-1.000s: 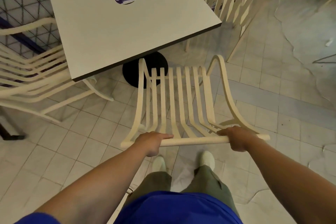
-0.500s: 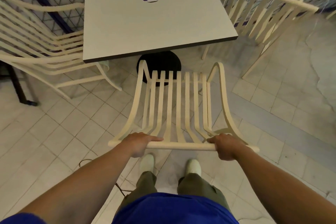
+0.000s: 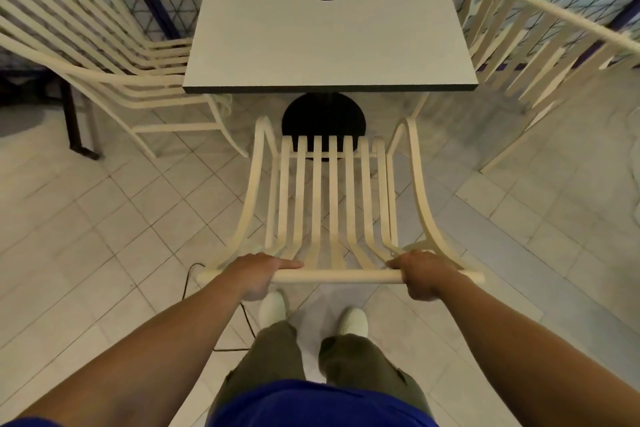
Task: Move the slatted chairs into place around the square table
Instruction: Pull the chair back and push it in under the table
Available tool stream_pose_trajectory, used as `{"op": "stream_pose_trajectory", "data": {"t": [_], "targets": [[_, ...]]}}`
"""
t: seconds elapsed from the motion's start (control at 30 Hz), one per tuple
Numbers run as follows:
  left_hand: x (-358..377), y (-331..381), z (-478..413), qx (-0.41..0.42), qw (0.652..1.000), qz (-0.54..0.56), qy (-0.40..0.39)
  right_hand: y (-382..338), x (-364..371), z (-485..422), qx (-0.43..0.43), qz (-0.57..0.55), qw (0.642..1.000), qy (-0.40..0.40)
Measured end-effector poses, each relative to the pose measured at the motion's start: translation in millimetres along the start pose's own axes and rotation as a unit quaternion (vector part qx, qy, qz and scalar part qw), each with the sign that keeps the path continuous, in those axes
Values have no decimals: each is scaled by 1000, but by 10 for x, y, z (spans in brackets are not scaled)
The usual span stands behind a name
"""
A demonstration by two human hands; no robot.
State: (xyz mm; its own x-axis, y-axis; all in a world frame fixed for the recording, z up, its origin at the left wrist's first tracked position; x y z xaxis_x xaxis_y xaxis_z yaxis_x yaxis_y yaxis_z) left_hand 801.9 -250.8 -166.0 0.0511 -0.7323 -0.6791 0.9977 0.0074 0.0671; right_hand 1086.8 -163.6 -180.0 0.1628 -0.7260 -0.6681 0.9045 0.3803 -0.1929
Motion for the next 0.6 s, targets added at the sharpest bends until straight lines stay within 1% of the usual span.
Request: {"op": "stream_pose_trajectory", "data": {"t": [0.4, 0.6], "targets": [[93, -14, -17, 36, 999, 8, -15, 43, 38, 42, 51, -28, 998, 26], [97, -10, -26, 34, 999, 7, -15, 115, 18, 74, 46, -19, 999, 4]]}}
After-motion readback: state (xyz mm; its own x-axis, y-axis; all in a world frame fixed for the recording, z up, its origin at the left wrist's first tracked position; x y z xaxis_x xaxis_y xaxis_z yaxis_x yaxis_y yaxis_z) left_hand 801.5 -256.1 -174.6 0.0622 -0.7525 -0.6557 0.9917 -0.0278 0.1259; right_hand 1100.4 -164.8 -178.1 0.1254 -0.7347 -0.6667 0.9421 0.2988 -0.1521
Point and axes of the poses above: each hand's wrist, its own z-axis away from the middle knuckle, its own x-axis out of the palm, y = z × x, the point moved 6 cm from there along -z, towards the middle knuckle, and after that the axes turned 7 degrees about -z, right-handed, at the moved point
